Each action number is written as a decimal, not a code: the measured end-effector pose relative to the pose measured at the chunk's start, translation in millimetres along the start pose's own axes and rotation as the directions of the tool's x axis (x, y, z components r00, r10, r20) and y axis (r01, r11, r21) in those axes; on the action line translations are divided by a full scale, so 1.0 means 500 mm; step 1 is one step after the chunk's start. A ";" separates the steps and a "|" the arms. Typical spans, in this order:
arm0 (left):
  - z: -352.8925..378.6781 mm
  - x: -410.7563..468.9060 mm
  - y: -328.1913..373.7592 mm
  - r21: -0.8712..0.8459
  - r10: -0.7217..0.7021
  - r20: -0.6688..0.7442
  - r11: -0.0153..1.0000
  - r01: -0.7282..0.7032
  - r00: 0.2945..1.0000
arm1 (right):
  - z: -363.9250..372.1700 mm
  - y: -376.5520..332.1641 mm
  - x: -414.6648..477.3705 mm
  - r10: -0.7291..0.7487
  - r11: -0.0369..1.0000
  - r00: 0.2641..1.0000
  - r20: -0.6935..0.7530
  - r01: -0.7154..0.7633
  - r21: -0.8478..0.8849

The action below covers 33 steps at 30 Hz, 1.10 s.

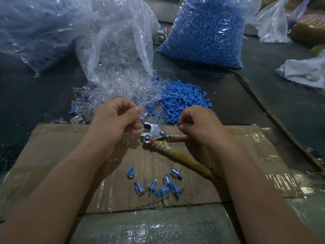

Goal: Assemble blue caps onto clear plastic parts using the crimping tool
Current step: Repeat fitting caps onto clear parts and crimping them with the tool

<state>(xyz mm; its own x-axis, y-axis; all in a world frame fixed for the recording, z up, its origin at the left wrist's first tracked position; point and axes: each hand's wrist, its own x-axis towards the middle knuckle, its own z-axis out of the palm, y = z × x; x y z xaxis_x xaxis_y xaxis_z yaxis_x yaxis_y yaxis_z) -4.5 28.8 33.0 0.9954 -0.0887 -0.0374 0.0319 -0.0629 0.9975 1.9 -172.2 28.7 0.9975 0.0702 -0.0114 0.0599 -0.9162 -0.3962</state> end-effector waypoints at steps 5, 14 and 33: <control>0.004 -0.003 0.004 -0.039 0.023 0.037 0.999 -0.022 0.999 | -0.010 -0.009 -0.008 -0.027 0.979 0.986 -0.163 0.059 0.194; 0.009 -0.007 0.007 -0.136 -0.003 0.056 0.991 0.011 0.998 | -0.008 -0.086 -0.042 -0.039 0.740 0.956 -0.289 0.222 0.635; 0.024 -0.021 0.005 0.007 0.137 0.018 0.990 -0.138 0.990 | 0.012 -0.113 -0.052 -0.042 0.812 0.967 -0.252 0.180 0.555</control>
<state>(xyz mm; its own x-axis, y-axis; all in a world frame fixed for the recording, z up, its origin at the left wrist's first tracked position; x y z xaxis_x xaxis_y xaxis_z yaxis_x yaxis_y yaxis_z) -15.9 17.7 35.1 0.9885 -0.1140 0.0990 -0.1060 -0.0574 0.9927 -27.7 -119.6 45.7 0.9714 0.0070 0.2372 0.2071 -0.5129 -0.8331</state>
